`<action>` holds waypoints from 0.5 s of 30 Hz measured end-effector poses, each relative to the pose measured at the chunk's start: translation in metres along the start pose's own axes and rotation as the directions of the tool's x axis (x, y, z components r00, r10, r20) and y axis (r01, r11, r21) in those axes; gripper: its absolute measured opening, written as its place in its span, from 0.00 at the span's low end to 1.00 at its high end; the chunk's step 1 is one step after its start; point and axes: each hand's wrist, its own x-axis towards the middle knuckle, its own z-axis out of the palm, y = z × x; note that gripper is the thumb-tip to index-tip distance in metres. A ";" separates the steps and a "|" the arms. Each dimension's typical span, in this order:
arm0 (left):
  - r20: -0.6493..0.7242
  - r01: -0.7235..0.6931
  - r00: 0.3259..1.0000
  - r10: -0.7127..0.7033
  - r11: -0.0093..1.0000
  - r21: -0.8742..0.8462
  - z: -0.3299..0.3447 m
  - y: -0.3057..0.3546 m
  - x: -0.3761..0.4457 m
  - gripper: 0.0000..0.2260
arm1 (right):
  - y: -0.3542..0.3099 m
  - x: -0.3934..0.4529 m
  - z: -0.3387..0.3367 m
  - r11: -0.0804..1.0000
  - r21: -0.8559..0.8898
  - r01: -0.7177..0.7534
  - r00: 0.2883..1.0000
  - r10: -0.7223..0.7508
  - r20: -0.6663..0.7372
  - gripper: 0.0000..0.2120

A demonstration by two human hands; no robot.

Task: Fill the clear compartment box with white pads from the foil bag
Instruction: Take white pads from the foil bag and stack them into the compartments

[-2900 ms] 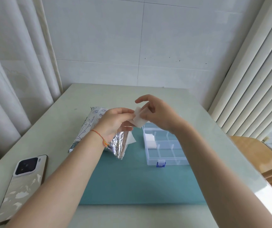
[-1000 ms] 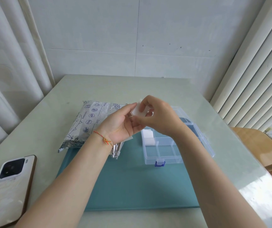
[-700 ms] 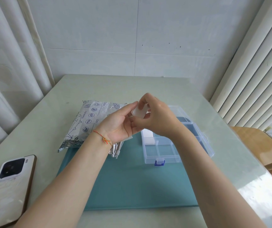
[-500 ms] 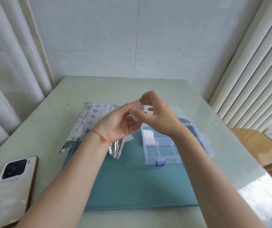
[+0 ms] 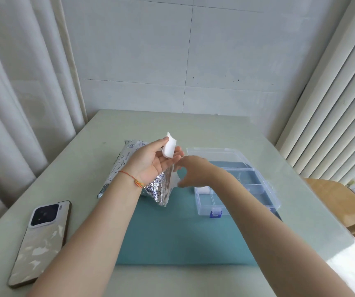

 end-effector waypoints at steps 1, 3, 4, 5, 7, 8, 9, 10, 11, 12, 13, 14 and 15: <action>0.006 0.010 1.000 -0.010 1.000 -0.006 0.000 -0.001 -0.001 0.12 | 0.000 0.003 0.005 1.000 -0.024 0.005 1.000 -0.005 0.001 0.23; 0.003 0.030 1.000 -0.030 0.999 -0.013 -0.001 -0.004 -0.003 0.11 | 0.001 0.006 0.014 0.999 -0.038 0.012 1.000 -0.013 -0.014 0.28; -0.006 0.039 0.999 -0.039 0.999 -0.019 -0.002 -0.006 -0.003 0.11 | 0.002 0.008 0.019 0.999 -0.039 0.019 1.000 -0.019 -0.022 0.28; -0.017 0.047 0.999 -0.047 0.999 -0.028 -0.004 -0.008 -0.003 0.10 | 0.003 0.008 0.022 0.999 -0.043 0.030 0.999 -0.032 -0.037 0.26; -0.032 0.058 0.998 -0.060 0.997 -0.051 -0.007 -0.012 -0.003 0.09 | 0.003 0.008 0.025 0.998 -0.044 0.042 0.994 -0.047 -0.096 0.17; -0.036 0.060 0.997 -0.062 0.996 -0.063 -0.009 -0.013 -0.003 0.09 | 0.004 0.007 0.024 0.998 -0.038 0.045 0.991 -0.049 -0.122 0.13; -0.040 0.058 0.997 -0.061 0.996 -0.071 -0.010 -0.014 -0.003 0.09 | 0.004 0.007 0.022 0.999 -0.027 0.044 0.989 -0.047 -0.137 0.11; -0.043 0.055 0.997 -0.059 0.995 -0.078 -0.011 -0.014 -0.002 0.08 | 0.005 0.006 0.020 0.999 -0.016 0.042 0.989 -0.044 -0.143 0.11; -0.047 0.052 0.997 -0.056 0.995 -0.084 -0.012 -0.013 -0.002 0.08 | 0.007 0.005 0.016 0.999 -0.005 0.038 0.990 -0.038 -0.139 0.11; -0.050 0.049 0.997 -0.054 0.994 -0.094 -0.012 -0.013 -0.002 0.08 | 0.009 0.003 0.012 0.999 0.008 0.040 0.989 -0.039 -0.139 0.12; -0.051 0.047 0.997 -0.053 0.994 -0.102 -0.013 -0.013 -0.002 0.09 | 0.012 0.001 0.006 0.999 0.024 0.043 0.988 -0.039 -0.150 0.12; -0.049 0.046 0.997 -0.052 0.993 -0.111 -0.013 -0.013 -0.001 0.09 | 0.016 -0.002 0.000 0.998 0.053 0.045 0.984 -0.035 -0.173 0.12; -0.047 0.045 0.998 -0.051 0.992 -0.119 -0.013 -0.013 -0.001 0.10 | 0.019 -0.007 -0.008 0.994 0.099 0.037 0.978 -0.016 -0.207 0.12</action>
